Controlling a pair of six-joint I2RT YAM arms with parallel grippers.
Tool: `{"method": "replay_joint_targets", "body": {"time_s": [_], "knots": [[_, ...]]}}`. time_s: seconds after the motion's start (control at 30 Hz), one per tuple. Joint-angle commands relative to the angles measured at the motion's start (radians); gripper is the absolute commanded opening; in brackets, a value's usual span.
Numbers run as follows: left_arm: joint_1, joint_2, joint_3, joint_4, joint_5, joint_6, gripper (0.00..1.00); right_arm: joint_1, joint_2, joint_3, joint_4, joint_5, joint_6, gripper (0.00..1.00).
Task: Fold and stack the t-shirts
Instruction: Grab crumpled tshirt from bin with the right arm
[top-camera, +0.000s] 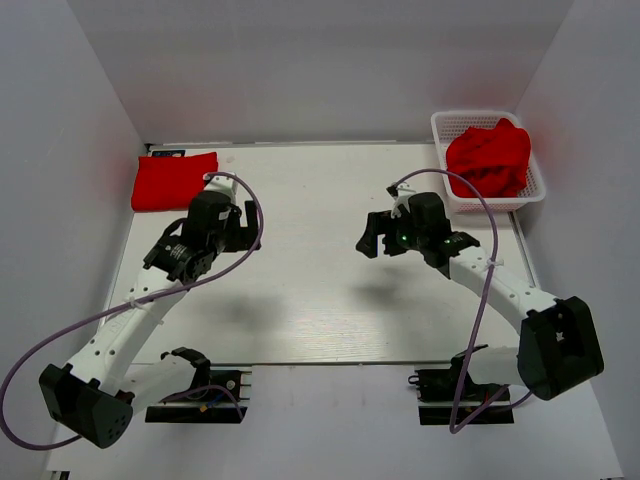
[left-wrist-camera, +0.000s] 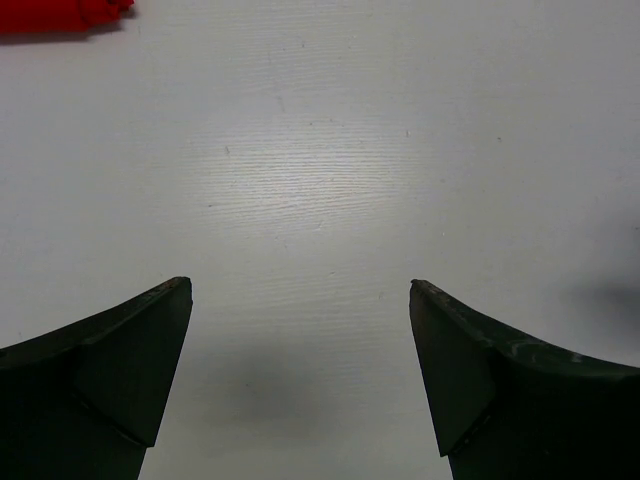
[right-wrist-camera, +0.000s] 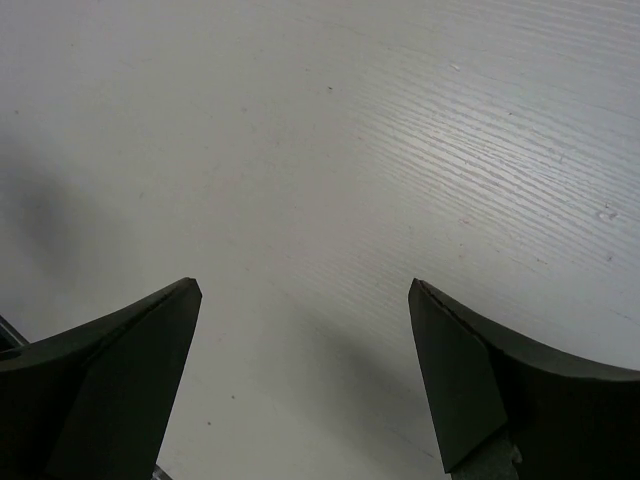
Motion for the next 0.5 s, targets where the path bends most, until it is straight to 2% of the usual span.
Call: {"method": "replay_joint_targets", "body": {"time_s": [0.0,0.33,0.43,0.47], "knots": [[0.002,-0.024,-0.008,0.029,-0.016,-0.004,1.00,0.004,0.012,0.036,0.054,-0.033,0.025,0.90],[0.002,-0.024,-0.008,0.020,0.005,-0.004,1.00,-0.001,0.048,0.037,0.074,0.056,0.012,0.90],[0.002,-0.015,-0.008,0.020,0.024,-0.004,1.00,-0.008,0.097,0.134,-0.021,0.198,-0.001,0.90],[0.002,-0.015,-0.008,0.020,0.037,-0.004,1.00,-0.013,0.110,0.155,-0.030,0.311,-0.001,0.90]]}}
